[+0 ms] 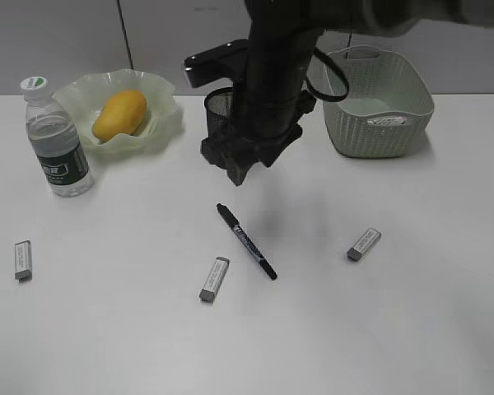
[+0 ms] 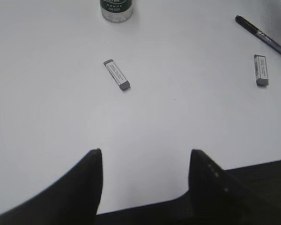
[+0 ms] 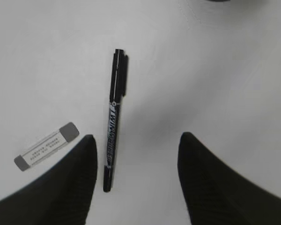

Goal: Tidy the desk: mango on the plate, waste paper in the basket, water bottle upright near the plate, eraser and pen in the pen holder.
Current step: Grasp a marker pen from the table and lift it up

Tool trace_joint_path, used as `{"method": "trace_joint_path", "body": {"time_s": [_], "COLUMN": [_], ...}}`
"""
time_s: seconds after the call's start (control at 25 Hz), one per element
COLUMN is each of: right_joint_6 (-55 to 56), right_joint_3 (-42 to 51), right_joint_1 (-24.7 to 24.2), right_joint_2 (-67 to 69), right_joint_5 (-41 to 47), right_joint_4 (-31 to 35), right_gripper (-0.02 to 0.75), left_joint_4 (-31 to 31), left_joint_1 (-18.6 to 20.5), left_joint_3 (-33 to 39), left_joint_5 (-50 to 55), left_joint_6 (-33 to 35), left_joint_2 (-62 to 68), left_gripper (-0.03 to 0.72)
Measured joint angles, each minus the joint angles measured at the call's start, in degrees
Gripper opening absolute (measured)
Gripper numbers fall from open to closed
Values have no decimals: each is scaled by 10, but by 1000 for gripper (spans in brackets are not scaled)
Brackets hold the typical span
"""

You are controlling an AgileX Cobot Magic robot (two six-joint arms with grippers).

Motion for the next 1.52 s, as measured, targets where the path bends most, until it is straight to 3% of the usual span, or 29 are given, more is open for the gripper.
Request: {"method": "trace_joint_path", "body": {"time_s": [0.24, 0.96, 1.32, 1.52], "right_joint_6": [22, 53, 54, 54], "right_joint_3": [-48, -49, -50, -50], "right_joint_1": [17, 23, 23, 23], "right_joint_2": [64, 148, 155, 155], "right_joint_5": [9, -56, -74, -74], "right_joint_4": [0, 6, 6, 5], "right_gripper": [442, 434, 274, 255], "left_joint_4": [0, 0, 0, 0], "left_joint_1": [0, 0, 0, 0], "left_joint_3": [0, 0, 0, 0], "left_joint_5": [0, 2, 2, 2], "left_joint_6": [0, 0, 0, 0], "left_joint_2": [0, 0, 0, 0], "left_gripper": [424, 394, 394, 393]}}
